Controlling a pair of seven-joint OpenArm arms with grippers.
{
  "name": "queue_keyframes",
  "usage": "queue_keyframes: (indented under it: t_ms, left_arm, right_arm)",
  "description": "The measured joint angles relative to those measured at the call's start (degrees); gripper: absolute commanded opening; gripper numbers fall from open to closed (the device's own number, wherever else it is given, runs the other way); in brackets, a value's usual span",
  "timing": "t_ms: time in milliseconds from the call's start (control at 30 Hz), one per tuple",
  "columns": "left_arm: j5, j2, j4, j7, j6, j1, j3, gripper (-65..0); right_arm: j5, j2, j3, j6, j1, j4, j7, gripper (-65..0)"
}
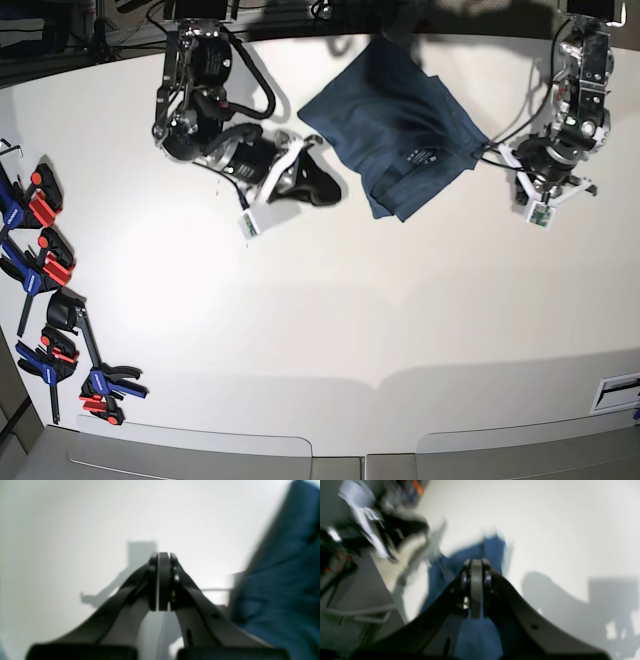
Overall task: Fold the T-shirt properly
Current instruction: 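Release the fabric and pull the right gripper back, then grasp the folded bundle with right gripper and slide it toward the clamps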
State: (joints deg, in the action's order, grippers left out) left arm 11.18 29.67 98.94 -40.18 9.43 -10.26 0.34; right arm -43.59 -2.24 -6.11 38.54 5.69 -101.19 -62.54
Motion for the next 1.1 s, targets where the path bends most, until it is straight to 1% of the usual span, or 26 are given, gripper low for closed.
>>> queue_keyframes:
  t_ms: [67, 133, 200, 267, 300, 333, 400, 500, 600, 700, 767, 833, 867, 933, 1000, 1033, 1100]
  left_arm:
    - [-3.26, 1.14, 0.00, -0.11, -3.56, -0.02, 0.00, -65.0]
    - [-6.49, 2.05, 0.00, -0.04, -8.11, 0.02, 0.00, -65.0]
    - [-10.03, 2.38, 0.00, -0.07, -12.66, 0.13, 0.00, -65.0]
    - [-12.17, 2.60, 0.00, -0.09, -15.47, 0.11, 0.00, -65.0]
    - [-12.79, 2.56, 0.00, -0.09, -16.13, 0.11, -0.02, -65.0]
    - [-12.66, 2.56, 0.00, -0.09, -16.37, 0.11, -0.02, -65.0]
    - [-12.57, 2.51, 0.00, -0.09, -16.35, 0.11, 0.00, -65.0]
    - [-12.59, 2.43, 0.00, -0.11, -16.33, 0.11, 0.00, -65.0]
    - [-12.57, 2.43, 0.00, -0.11, -16.35, 0.11, 0.00, -65.0]
    - [-12.57, 2.43, 0.00, -0.13, -16.33, 0.11, 0.00, -65.0]
    - [-12.55, 2.43, 0.00, -0.11, -16.35, 0.13, 0.00, -65.0]
    - [-12.55, 2.43, 0.00, -0.11, -16.35, 0.11, 0.00, -65.0]
    - [-12.55, 2.43, 0.00, -0.09, -16.35, 0.11, 0.00, -65.0]
    - [-12.52, 2.43, 0.00, -0.09, -16.35, 0.11, 0.00, -65.0]
    - [-12.50, 2.40, 0.00, -0.09, -16.35, 0.11, 0.00, -65.0]
    - [-12.52, 2.43, 0.00, -0.09, -16.35, 0.11, 0.00, -65.0]
    - [-12.50, 2.43, 0.00, -0.09, -16.35, 0.11, 0.00, -65.0]
  right_arm:
    - [-1.86, -1.62, 0.17, 0.92, 0.07, -2.60, -0.20, -65.0]
    - [-4.13, -3.21, 1.95, 0.94, 0.13, -3.23, -0.72, -65.0]
    - [-4.39, -4.26, 5.81, 0.92, 0.15, -3.19, -2.45, -65.0]
    - [-4.31, -4.57, 11.13, 0.94, 0.20, -3.17, -4.90, -65.0]
    - [-3.61, -4.59, 13.97, 0.96, 0.37, -3.17, -5.05, -65.0]
    - [-1.60, -4.61, 16.61, 1.09, 0.52, -3.19, -4.76, -65.0]
    - [5.92, -4.57, 21.57, 1.09, 0.83, -2.99, -3.02, -65.0]
    - [16.04, -4.55, 27.15, 1.20, 0.94, -0.48, 2.25, -65.0]
    - [22.86, -4.57, 30.08, 1.20, 0.79, 4.33, 6.73, -65.0]
    - [29.77, -4.44, 30.80, 1.18, 0.83, 9.60, 10.34, -65.0]
    - [34.75, -4.44, 30.82, -3.82, 0.92, 12.48, 12.59, -65.0]
    - [39.74, -4.39, 30.75, -7.43, 0.85, 14.23, 14.05, -65.0]
    - [41.20, -4.28, 30.77, -8.72, 0.83, 14.40, 14.84, -65.0]
    - [44.72, -3.91, 30.95, -13.16, 0.79, 14.25, 15.74, -65.0]
    - [47.36, -2.82, 30.97, -16.79, 0.63, 14.10, 16.33, -65.0]
    - [48.96, -2.38, 30.49, -18.27, 0.61, 14.05, 16.63, -65.0]
    - [49.90, -1.18, 28.63, -20.52, 0.35, 14.01, 16.83, -65.0]
